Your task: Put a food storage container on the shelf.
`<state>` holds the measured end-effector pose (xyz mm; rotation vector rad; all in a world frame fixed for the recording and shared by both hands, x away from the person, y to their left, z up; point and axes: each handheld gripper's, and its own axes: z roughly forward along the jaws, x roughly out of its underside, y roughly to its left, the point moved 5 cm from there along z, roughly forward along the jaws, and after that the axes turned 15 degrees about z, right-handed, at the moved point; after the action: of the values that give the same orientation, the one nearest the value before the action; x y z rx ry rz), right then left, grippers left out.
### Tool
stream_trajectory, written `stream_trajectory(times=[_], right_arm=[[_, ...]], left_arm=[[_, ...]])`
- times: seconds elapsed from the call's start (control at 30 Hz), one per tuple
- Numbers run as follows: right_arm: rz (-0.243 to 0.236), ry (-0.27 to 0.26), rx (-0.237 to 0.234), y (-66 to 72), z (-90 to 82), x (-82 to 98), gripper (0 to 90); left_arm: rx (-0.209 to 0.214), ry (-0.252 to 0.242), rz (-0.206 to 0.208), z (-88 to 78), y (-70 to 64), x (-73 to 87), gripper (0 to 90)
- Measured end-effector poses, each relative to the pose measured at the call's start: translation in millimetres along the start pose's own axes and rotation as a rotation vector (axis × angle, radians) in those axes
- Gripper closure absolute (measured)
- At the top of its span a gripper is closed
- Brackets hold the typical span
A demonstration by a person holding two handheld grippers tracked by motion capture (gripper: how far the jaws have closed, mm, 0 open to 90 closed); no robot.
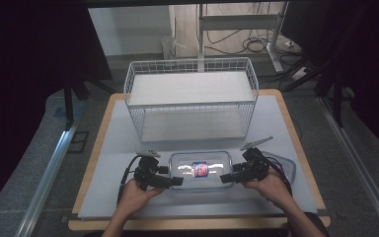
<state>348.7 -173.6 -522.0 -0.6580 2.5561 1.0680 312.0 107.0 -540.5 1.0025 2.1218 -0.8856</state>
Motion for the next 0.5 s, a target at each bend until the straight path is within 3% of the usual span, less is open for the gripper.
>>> stream_trajectory(times=[0.1, 0.17, 0.23, 0.33, 0.5], right_arm=[[0.011, -0.026, -0.018, -0.4, -5.7, 1.7, 30.4], [0.013, -0.045, -0.035, -1.2, -9.4, 1.6, 36.7], [0.004, -0.066, -0.042, -0.7, -13.6, 1.0, 41.1], [-0.001, -0.074, -0.036, 1.1, -14.3, 1.8, 42.0], [0.017, -0.090, -0.064, 0.2, -17.3, 3.8, 46.9]], left_arm=[[0.006, -0.012, 0.004, -3.6, -2.6, 2.3, 22.5], [0.029, -0.062, -0.031, -11.6, -1.2, 5.9, 31.4], [0.034, -0.069, -0.028, -14.8, -1.8, 7.9, 37.1], [0.010, -0.071, -0.021, -15.8, -5.5, 8.4, 37.7], [0.007, -0.113, -0.068, -18.6, -8.4, 11.5, 42.6]])
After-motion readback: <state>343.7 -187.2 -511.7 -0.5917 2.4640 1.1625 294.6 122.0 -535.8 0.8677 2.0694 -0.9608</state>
